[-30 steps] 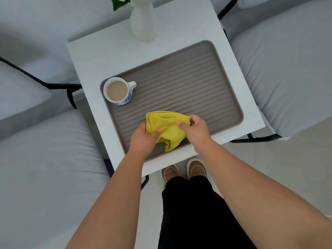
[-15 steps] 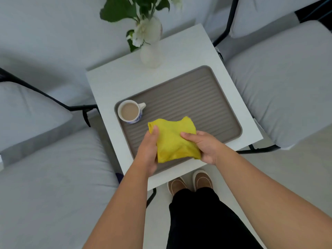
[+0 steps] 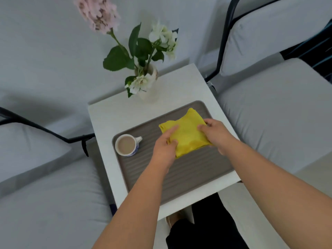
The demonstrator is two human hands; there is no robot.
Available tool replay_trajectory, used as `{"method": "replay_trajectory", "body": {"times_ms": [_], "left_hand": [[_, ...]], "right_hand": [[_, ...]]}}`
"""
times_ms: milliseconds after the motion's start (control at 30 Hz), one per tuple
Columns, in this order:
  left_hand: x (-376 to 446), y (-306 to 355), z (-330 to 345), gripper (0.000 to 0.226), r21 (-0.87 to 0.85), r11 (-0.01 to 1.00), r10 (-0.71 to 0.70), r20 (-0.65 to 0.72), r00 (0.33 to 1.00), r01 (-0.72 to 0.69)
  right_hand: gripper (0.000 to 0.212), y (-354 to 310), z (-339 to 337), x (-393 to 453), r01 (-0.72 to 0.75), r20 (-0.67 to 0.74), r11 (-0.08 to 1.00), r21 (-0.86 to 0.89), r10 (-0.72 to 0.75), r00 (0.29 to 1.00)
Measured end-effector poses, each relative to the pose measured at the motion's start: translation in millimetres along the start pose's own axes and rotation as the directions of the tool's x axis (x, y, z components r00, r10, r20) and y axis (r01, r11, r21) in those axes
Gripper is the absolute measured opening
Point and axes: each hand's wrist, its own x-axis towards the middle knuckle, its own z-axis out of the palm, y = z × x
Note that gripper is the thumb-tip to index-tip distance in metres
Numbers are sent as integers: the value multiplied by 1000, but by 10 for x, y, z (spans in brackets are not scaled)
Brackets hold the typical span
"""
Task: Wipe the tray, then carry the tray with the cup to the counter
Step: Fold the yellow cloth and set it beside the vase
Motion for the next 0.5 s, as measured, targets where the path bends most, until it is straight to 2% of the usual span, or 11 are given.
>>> {"method": "replay_trajectory", "body": {"times_ms": [167,200,300,500], "left_hand": [[616,353,188,43,142,990,-9,-3,1000,9],[749,411,202,44,205,979,20,7,1000,-21],[1123,538,247,66,450,887,92,41,995,-101],[1819,634,367,80,636,748,182,77,980,-188]], "right_hand": [[33,-432,-312,629,73,8,995,-71,-72,997],[38,-510,-359,750,102,16,991,-87,-101,995],[46,-686,-452,1118,223,40,960,-169,-220,975],[47,-839,-480,1799,368,74,821,-437,-375,924]]}}
